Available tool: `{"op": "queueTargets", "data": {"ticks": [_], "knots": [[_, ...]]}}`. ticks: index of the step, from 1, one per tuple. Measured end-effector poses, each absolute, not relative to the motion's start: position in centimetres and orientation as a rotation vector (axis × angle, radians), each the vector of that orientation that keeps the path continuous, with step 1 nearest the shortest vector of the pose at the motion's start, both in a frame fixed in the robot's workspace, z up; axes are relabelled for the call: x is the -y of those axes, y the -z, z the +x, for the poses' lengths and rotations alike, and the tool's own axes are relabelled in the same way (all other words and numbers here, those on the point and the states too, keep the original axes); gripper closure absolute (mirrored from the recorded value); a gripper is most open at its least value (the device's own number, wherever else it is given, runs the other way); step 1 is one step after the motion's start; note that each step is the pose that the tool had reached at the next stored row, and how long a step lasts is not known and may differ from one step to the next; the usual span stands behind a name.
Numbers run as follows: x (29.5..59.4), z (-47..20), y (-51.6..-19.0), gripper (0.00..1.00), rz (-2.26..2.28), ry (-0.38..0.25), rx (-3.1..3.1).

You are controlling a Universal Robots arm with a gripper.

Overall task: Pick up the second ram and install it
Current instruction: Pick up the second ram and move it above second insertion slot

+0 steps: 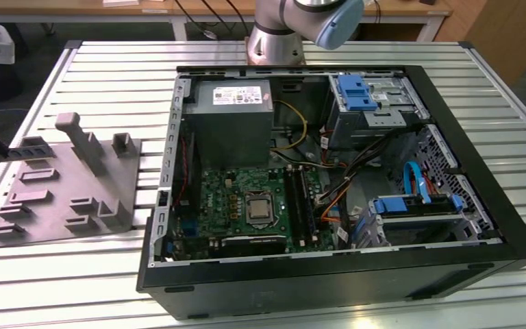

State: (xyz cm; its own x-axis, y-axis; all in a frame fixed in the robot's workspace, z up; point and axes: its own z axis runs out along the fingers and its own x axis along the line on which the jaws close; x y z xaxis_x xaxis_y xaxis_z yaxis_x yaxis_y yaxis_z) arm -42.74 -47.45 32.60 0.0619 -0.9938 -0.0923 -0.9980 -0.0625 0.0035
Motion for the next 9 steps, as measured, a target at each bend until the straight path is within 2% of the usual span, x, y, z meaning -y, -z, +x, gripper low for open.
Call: {"op": "queueTargets", "data": {"ticks": [9], "knots": [[47.45,-42.75,-33.4,0.86,-2.242,-0.112,-2.106]]}}
